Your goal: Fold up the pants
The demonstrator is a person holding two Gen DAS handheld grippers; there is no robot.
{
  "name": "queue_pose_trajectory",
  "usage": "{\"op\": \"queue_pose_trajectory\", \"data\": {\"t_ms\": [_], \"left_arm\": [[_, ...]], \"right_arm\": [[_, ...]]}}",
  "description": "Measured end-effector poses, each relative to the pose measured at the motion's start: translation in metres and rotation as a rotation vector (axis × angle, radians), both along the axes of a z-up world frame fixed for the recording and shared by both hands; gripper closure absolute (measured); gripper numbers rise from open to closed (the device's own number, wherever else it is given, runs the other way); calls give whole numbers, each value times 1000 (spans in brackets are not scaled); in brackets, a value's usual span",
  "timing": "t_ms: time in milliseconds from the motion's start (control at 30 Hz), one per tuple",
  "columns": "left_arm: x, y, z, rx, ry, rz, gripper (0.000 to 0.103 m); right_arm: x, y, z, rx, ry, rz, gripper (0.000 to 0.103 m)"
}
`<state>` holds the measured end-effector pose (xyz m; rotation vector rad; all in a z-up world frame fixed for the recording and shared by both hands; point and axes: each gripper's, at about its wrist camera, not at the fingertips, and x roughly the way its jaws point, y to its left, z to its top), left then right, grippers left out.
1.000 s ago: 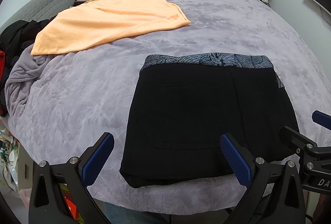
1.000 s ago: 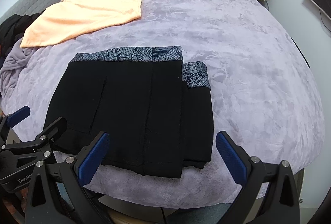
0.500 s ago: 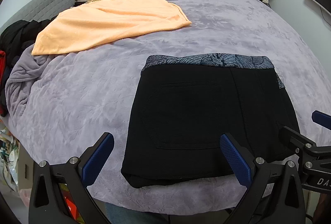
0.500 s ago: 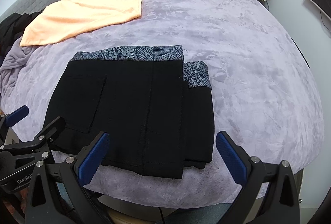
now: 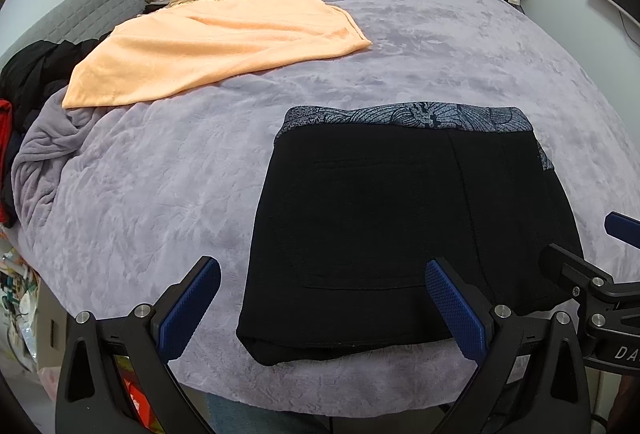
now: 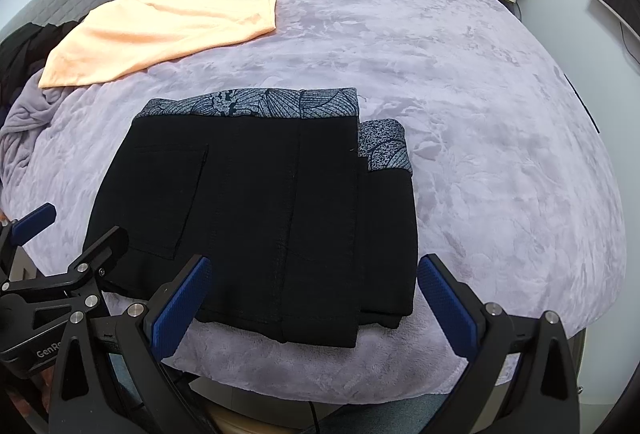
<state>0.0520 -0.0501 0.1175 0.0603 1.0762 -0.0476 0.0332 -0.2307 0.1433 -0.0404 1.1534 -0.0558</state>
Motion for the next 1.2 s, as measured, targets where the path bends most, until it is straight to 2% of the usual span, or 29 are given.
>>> {"op": "queue_pose_trajectory", "data": {"t_ms": [933,1100,1200], "left_arm": [[1,4,-6,-15,13,5,0],[1,7,-9,-54,21,-3,0],[-1,7,-8,-59,-2,-7,0]], "right_arm": [[0,4,-8,-10,18,5,1],[2,4,-10,-14,25,9,1],[4,4,-9,-13,25,8,1]]}}
